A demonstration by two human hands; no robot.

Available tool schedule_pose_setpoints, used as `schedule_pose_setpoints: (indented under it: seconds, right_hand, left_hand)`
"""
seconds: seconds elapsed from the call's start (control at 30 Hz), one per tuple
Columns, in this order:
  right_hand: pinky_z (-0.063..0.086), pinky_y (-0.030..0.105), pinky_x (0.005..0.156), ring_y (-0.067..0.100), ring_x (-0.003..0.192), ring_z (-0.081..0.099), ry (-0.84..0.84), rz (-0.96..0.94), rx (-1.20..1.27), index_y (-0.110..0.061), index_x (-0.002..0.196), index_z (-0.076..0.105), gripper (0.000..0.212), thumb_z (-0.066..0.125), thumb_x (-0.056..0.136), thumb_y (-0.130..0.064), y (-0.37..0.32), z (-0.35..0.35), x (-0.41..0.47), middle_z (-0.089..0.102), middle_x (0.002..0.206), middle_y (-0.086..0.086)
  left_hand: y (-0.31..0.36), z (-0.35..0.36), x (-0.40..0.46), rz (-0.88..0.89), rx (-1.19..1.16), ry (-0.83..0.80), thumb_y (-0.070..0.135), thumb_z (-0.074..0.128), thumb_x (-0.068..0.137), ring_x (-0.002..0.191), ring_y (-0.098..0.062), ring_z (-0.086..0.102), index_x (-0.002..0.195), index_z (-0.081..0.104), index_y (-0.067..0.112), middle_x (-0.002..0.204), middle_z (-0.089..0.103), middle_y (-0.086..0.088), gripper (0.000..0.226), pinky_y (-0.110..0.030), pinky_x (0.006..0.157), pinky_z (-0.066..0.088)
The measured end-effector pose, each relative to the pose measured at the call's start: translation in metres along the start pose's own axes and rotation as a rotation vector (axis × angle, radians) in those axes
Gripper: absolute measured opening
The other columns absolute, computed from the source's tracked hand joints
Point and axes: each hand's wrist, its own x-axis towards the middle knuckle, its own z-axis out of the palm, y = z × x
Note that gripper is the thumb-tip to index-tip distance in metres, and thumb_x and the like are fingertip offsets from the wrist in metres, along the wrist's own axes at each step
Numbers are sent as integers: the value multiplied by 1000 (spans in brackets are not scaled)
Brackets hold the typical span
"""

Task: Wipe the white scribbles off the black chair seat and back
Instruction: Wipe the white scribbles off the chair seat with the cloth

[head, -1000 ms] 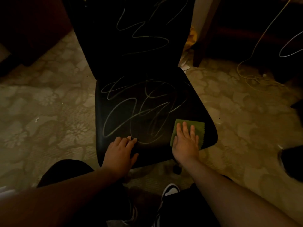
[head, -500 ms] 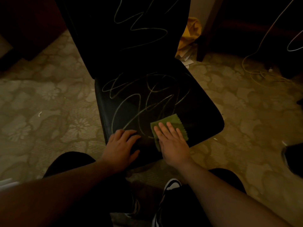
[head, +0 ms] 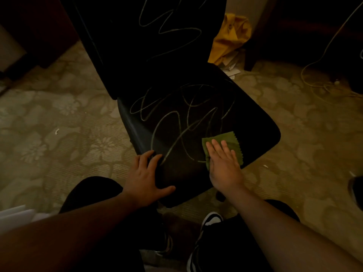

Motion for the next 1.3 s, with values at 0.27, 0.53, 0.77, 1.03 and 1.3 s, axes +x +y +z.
schedule_pose_setpoints:
  seconds: [0.27,0.53,0.77,1.03,1.3]
  right_hand:
    - [0,51,126,26,156,-10,-39,-137,-54,-28,162,8,72,46,102,-23,-41,13,-18,2,171,-5]
    - [11,49,125,21,156,8,-52,-447,-161,-30,159,24,62,39,100,-39,-53,33,-33,18,168,-7]
    - [5,46,126,15,156,-1,3,-215,-43,-36,160,17,56,33,106,-30,-25,18,-24,11,169,-13]
    - [0,45,126,17,156,-7,-9,-28,58,-34,161,14,55,28,108,-27,-2,4,-9,6,170,-10]
    - [2,53,126,24,156,-8,-43,-82,54,-31,161,18,54,29,108,-27,-27,11,-28,8,170,-6]
  left_hand:
    - [12,9,0,-8,33,26,92,53,56,141,-33,25,153,35,23,155,27,-5,120,-49,118,34]
    - [8,13,0,19,-67,36,84,63,56,141,-32,21,153,36,24,155,26,-5,117,-48,117,34]
    - [2,13,5,34,-214,39,81,63,58,137,-28,24,147,43,32,149,28,3,103,-49,115,34]
    - [-4,5,6,37,-260,19,67,64,59,141,-28,24,145,47,32,152,30,3,95,-51,115,34]
    - [2,12,7,23,-337,8,45,90,64,142,-25,17,145,48,31,153,28,2,92,-45,117,30]
